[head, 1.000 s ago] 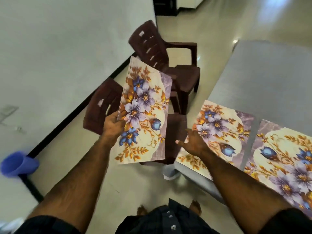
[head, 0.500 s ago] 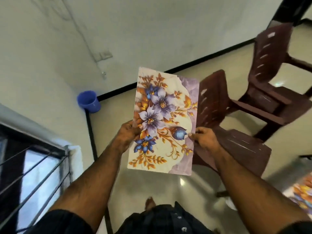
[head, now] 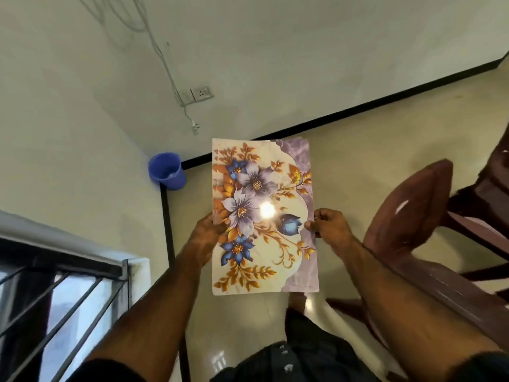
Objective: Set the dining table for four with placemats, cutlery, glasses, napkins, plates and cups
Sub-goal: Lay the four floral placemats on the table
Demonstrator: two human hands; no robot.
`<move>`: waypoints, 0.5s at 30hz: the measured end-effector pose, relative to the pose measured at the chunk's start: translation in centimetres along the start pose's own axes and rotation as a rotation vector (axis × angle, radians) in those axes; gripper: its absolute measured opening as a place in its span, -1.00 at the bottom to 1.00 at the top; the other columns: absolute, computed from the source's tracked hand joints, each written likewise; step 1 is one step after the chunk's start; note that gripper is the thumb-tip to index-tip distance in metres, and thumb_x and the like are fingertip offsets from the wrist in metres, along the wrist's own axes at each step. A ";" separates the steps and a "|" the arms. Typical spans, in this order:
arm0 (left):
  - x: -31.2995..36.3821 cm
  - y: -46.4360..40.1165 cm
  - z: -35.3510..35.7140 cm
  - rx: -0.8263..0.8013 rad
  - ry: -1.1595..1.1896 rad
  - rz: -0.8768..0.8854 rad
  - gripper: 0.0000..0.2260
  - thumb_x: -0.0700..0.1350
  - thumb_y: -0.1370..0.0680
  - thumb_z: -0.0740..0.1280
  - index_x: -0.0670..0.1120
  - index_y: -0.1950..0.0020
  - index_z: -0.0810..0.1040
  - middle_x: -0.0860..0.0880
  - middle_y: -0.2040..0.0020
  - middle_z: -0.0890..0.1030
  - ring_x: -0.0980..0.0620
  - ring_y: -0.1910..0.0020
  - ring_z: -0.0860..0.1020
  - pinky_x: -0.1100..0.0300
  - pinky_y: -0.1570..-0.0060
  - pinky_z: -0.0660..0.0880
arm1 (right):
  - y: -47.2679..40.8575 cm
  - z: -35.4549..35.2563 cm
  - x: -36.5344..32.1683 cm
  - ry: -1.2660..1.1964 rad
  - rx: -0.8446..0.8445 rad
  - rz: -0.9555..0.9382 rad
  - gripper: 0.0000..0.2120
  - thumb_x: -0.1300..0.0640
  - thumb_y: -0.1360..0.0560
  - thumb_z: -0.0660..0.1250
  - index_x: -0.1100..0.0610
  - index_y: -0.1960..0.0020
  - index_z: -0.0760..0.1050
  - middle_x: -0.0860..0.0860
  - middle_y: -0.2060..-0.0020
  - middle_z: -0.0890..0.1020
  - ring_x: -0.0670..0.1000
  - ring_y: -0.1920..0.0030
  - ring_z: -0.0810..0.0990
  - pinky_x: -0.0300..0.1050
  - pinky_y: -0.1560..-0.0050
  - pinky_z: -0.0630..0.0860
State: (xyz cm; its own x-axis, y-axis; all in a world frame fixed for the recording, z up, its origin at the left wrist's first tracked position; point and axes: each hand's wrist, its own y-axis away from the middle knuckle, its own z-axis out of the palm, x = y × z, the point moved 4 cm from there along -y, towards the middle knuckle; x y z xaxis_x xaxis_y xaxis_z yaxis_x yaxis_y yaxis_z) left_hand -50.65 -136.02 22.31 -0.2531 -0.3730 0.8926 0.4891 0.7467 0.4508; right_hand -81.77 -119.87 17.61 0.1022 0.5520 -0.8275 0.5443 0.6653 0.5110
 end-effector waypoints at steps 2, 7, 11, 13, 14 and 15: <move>2.5 -3.4 0.1 -0.005 -0.031 -0.006 -0.69 -0.01 -0.61 0.47 -0.08 -0.32 0.65 -0.19 -0.23 0.70 -0.30 -0.20 0.68 -0.22 -0.24 0.59 | -4.3 0.1 -2.0 -0.019 -0.022 0.013 -0.92 0.25 -0.46 0.57 0.17 0.06 0.71 0.13 0.16 0.77 0.28 0.06 0.75 0.31 -0.02 0.69; 9.0 -11.0 0.6 0.025 -0.105 -0.034 -0.48 0.22 -0.44 0.57 -0.05 -0.28 0.63 -0.12 -0.14 0.73 -0.23 -0.14 0.70 -0.11 -0.09 0.65 | -12.7 -1.8 -8.4 -0.016 -0.030 0.011 -0.91 0.24 -0.47 0.57 0.17 0.03 0.72 0.09 0.16 0.77 0.24 0.08 0.75 0.27 -0.03 0.70; 11.8 -19.9 1.3 0.085 -0.088 -0.114 -0.74 -0.02 -0.61 0.47 -0.04 -0.27 0.60 -0.12 -0.11 0.74 -0.19 -0.11 0.71 -0.01 -0.01 0.67 | -19.5 -4.8 -12.6 -0.046 0.000 0.004 -0.91 0.24 -0.48 0.57 0.19 0.02 0.72 0.11 0.14 0.77 0.25 0.06 0.75 0.23 -0.04 0.71; 13.4 -25.5 2.2 0.059 -0.097 -0.139 -0.74 -0.02 -0.61 0.47 -0.04 -0.27 0.61 -0.13 -0.12 0.74 -0.18 -0.10 0.71 0.00 0.00 0.67 | -23.4 -6.0 -14.0 -0.069 0.038 0.025 -0.89 0.23 -0.49 0.56 0.20 0.00 0.71 0.12 0.12 0.77 0.24 0.06 0.75 0.20 -0.04 0.71; 14.2 -28.0 2.7 0.044 -0.109 -0.138 -0.74 -0.01 -0.60 0.48 -0.02 -0.27 0.61 -0.11 -0.13 0.73 -0.17 -0.11 0.70 -0.02 -0.02 0.66 | -25.0 -6.4 -14.5 -0.084 0.057 0.040 -0.88 0.22 -0.50 0.56 0.20 -0.01 0.71 0.12 0.11 0.77 0.23 0.06 0.75 0.19 -0.04 0.71; 15.2 -31.2 3.3 0.023 -0.124 -0.133 -0.74 0.02 -0.59 0.49 0.01 -0.26 0.62 -0.08 -0.13 0.73 -0.17 -0.12 0.70 -0.05 -0.05 0.66 | -26.9 -6.9 -14.9 -0.107 0.078 0.058 -0.88 0.22 -0.50 0.56 0.20 -0.02 0.70 0.12 0.09 0.77 0.22 0.05 0.75 0.19 -0.06 0.71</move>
State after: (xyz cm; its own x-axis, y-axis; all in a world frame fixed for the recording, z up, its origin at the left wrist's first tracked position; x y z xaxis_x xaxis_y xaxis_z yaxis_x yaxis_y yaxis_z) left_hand -72.54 -163.19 21.76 -0.4157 -0.3994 0.8171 0.4256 0.7086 0.5629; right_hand -103.68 -142.53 17.81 0.2213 0.5288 -0.8193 0.5977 0.5903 0.5425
